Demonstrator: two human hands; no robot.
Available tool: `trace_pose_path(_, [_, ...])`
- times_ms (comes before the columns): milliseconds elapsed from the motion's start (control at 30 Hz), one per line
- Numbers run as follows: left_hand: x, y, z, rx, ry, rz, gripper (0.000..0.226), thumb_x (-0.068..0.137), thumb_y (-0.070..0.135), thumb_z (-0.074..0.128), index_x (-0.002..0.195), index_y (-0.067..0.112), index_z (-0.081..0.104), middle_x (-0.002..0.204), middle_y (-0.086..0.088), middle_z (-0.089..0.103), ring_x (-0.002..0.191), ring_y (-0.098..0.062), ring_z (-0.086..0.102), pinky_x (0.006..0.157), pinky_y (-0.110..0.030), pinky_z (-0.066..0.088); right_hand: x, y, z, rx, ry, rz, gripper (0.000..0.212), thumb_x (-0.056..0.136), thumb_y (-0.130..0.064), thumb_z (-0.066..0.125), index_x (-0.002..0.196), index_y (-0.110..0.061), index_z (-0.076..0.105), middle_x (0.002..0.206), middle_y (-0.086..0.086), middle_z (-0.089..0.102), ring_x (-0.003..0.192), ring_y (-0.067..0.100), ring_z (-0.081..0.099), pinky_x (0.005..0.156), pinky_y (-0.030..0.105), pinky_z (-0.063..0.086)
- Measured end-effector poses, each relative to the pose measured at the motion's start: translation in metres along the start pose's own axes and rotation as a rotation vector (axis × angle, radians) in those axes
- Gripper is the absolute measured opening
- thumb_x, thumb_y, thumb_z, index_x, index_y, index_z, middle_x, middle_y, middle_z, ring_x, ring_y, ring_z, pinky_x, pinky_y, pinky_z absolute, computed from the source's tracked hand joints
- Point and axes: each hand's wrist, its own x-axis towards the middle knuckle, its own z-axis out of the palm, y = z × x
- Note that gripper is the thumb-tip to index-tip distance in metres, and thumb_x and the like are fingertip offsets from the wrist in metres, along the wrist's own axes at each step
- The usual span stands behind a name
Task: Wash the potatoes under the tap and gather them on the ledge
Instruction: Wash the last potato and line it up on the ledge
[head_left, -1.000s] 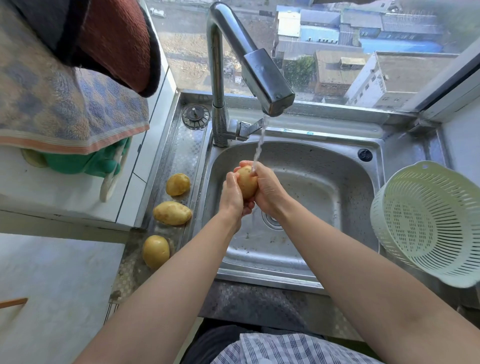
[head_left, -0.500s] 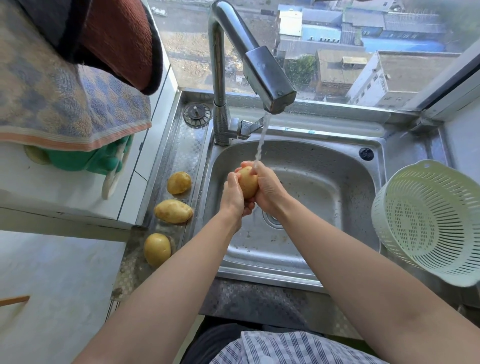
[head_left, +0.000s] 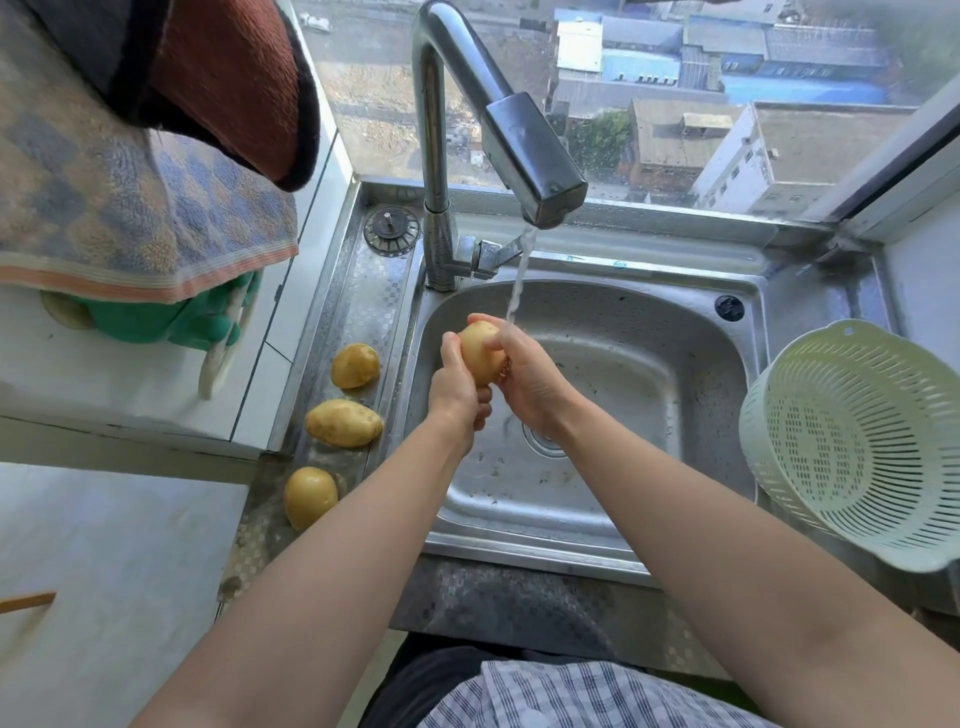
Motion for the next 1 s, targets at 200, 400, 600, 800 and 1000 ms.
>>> trace_pose_path(200, [-0.011, 0.000, 0.020, 0.244, -0.113, 0.117, 0.078, 0.080, 0.080, 0.031, 0.069, 0.006, 0.055, 0.057, -0.008, 0.051, 0.045, -0.018, 0.046, 0.040, -0.023, 0.035, 0.010, 0.002, 0.001, 0.012, 0.326, 0.035, 0.032, 0.083, -0.050, 0.048, 0.085, -0.022, 0.061, 0.092, 0.015, 0.066, 0.085, 0.029, 0.061, 0.059, 0.031, 0.046])
trace_pose_path(400, [-0.005, 0.003, 0.015, 0.169, 0.121, 0.157, 0.073, 0.084, 0.073, 0.022, 0.074, 0.015, 0.065, 0.070, -0.012, 0.063, 0.069, -0.029, 0.059, 0.064, -0.034, 0.045, 0.000, -0.001, 0.004, -0.215, 0.103, -0.217, 0.026, 0.103, -0.028, 0.040, 0.121, -0.017, 0.056, 0.107, 0.010, 0.058, 0.089, 0.015, 0.059, 0.072, 0.026, 0.053])
trace_pose_path(600, [-0.005, -0.004, 0.012, 0.379, 0.104, 0.099, 0.101, 0.083, 0.071, -0.002, 0.105, 0.002, 0.068, 0.112, -0.026, 0.067, 0.112, -0.040, 0.061, 0.100, -0.054, 0.047, 0.013, 0.003, 0.010, -0.340, 0.344, -0.206, 0.020, 0.095, -0.019, 0.050, 0.080, -0.015, 0.061, 0.078, -0.002, 0.062, 0.075, 0.015, 0.057, 0.076, 0.041, 0.051])
trace_pose_path(800, [-0.011, 0.005, 0.009, 0.239, -0.076, 0.200, 0.067, 0.097, 0.060, 0.025, 0.091, 0.007, 0.067, 0.078, -0.013, 0.067, 0.064, -0.024, 0.061, 0.057, -0.030, 0.050, 0.002, 0.003, 0.009, -0.166, 0.330, -0.139, 0.035, 0.102, -0.021, 0.033, 0.122, -0.010, 0.060, 0.115, 0.008, 0.066, 0.101, 0.022, 0.063, 0.073, 0.032, 0.053])
trace_pose_path(1000, [-0.007, 0.008, -0.009, 0.114, 0.084, 0.057, 0.067, 0.099, 0.054, 0.016, 0.094, 0.007, 0.063, 0.055, -0.006, 0.054, 0.033, -0.010, 0.041, 0.036, -0.017, 0.028, -0.004, 0.005, 0.000, 0.041, -0.029, -0.118, 0.045, 0.104, -0.011, 0.032, 0.148, -0.014, 0.031, 0.147, 0.004, 0.047, 0.128, 0.022, 0.050, 0.102, 0.032, 0.047])
